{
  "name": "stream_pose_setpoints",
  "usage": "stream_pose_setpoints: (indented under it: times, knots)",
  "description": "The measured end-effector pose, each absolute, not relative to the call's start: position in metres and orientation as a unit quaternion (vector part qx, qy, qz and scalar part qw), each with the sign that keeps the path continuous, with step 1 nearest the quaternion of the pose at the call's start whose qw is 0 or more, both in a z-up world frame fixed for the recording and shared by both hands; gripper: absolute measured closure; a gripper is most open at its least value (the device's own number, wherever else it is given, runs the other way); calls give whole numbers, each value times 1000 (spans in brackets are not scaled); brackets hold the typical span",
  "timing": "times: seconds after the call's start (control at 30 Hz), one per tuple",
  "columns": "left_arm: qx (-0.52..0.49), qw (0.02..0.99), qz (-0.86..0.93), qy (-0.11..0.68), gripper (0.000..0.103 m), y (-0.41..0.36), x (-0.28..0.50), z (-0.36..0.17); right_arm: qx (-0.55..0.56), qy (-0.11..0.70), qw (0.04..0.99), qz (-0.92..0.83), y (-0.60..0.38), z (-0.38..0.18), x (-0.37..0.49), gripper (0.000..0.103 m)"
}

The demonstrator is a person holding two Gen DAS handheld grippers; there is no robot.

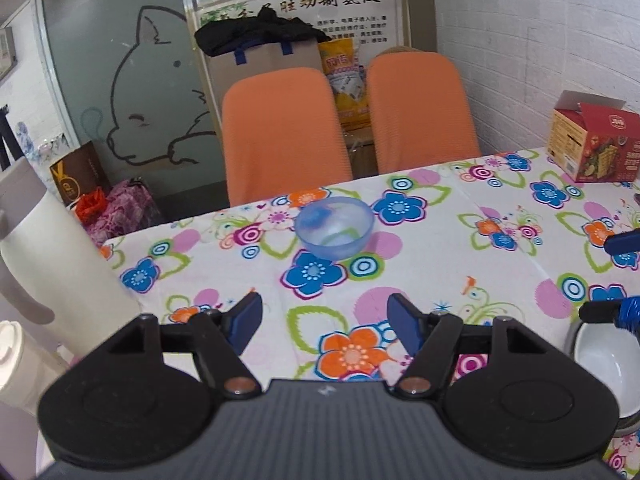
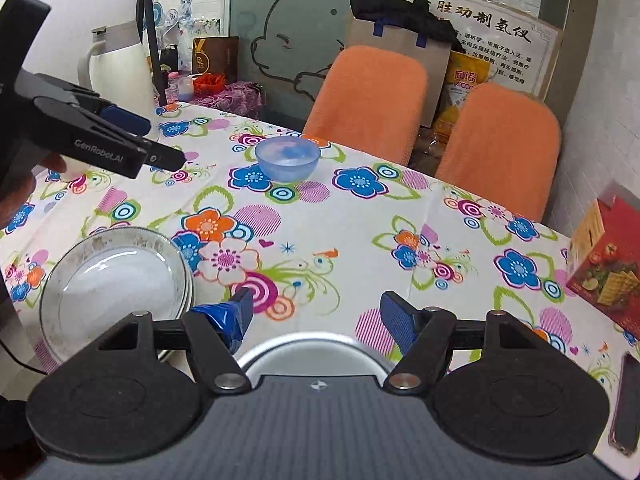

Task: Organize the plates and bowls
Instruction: 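Move the left tool to the rim of the translucent blue bowl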

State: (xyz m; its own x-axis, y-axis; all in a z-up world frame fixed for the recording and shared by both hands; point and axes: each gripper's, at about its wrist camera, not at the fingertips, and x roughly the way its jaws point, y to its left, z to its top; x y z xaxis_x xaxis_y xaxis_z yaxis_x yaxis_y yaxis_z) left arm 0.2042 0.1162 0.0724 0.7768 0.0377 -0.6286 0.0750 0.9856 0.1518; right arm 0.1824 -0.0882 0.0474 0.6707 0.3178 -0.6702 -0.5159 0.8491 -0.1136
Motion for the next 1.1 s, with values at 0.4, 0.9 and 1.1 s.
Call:
stream_pose_setpoints:
  times: [0.4, 0.9, 1.1]
  knots:
    - [67, 921, 22, 382, 33, 165, 274, 38, -145, 348, 894, 241, -37, 36, 308, 47]
    - [52, 900, 36, 432, 33, 181, 358, -10, -163, 359, 865, 310, 10, -4, 372, 47]
    - [-36, 900, 11, 433, 33, 201, 412, -5, -158, 362, 859, 325, 18, -18, 387, 47]
